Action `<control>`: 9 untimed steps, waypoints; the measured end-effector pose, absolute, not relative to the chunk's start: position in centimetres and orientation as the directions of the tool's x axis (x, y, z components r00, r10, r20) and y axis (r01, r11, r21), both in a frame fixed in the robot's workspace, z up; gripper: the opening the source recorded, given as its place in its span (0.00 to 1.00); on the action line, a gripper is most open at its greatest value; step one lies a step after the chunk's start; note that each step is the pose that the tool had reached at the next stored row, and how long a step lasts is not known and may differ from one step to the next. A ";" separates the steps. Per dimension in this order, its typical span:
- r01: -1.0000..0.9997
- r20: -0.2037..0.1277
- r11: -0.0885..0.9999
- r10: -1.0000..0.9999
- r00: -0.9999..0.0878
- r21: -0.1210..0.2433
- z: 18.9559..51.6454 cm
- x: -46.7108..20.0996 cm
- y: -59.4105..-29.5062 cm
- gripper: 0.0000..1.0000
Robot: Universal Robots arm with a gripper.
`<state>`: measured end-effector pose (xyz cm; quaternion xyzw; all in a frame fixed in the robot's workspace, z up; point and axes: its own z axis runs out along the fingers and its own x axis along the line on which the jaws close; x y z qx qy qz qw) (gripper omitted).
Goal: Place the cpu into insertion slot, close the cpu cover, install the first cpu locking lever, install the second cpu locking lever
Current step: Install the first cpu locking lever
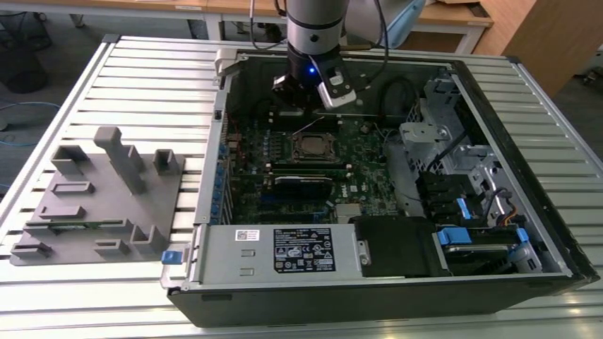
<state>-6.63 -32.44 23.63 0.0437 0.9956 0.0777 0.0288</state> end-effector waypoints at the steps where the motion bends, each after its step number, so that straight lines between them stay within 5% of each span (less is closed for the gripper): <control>1: 0.083 -0.051 0.984 0.092 -0.995 0.157 23.6 -6.6 -32.4 0.10; 9: 0.083 -0.051 0.984 0.092 -0.995 0.157 22.8 -6.6 -32.4 0.10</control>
